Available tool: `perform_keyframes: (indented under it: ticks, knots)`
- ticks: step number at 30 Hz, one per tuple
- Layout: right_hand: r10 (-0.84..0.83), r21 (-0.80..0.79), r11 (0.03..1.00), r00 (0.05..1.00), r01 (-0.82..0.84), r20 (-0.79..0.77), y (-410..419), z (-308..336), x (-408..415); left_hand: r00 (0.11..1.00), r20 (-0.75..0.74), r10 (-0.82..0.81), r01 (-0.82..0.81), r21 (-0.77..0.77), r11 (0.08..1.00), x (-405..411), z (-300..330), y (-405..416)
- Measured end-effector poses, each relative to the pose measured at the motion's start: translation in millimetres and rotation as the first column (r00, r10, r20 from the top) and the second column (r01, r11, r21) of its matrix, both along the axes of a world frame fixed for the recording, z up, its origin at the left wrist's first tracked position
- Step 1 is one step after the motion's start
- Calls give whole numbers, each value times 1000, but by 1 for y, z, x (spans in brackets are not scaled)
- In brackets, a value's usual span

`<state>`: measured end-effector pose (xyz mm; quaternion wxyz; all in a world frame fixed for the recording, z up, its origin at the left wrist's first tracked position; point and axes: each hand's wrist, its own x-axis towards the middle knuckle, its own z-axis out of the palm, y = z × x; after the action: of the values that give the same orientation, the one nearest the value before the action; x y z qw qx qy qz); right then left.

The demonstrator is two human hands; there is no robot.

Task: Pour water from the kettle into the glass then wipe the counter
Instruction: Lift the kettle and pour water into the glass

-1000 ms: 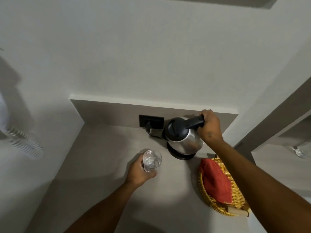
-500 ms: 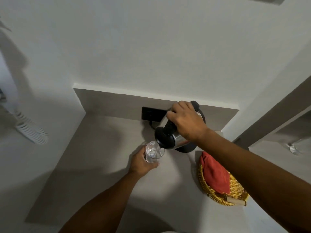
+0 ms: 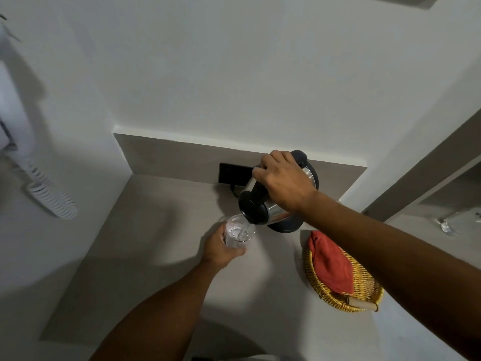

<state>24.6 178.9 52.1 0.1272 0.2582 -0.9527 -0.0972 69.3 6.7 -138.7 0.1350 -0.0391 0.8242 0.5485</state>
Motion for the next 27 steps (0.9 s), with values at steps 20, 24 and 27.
perform_keyframes:
  ticks: [20, 24, 27]
  knots:
    - [-90, 29, 995, 995, 91, -40, -7, 19, -8, 1000, 14, 11, -11, 10, 1000, 0, 1, -1]
    - [-87, 19, 996, 995, 88, -49, -8, 20, -8, 1000, 18, 1, -1, -1, 1000, 0, 1, -2]
    - [-82, 25, 996, 995, 84, -51, -7, 19, -8, 1000, 22, 2, -2, -4, 1000, -2, 1, -2]
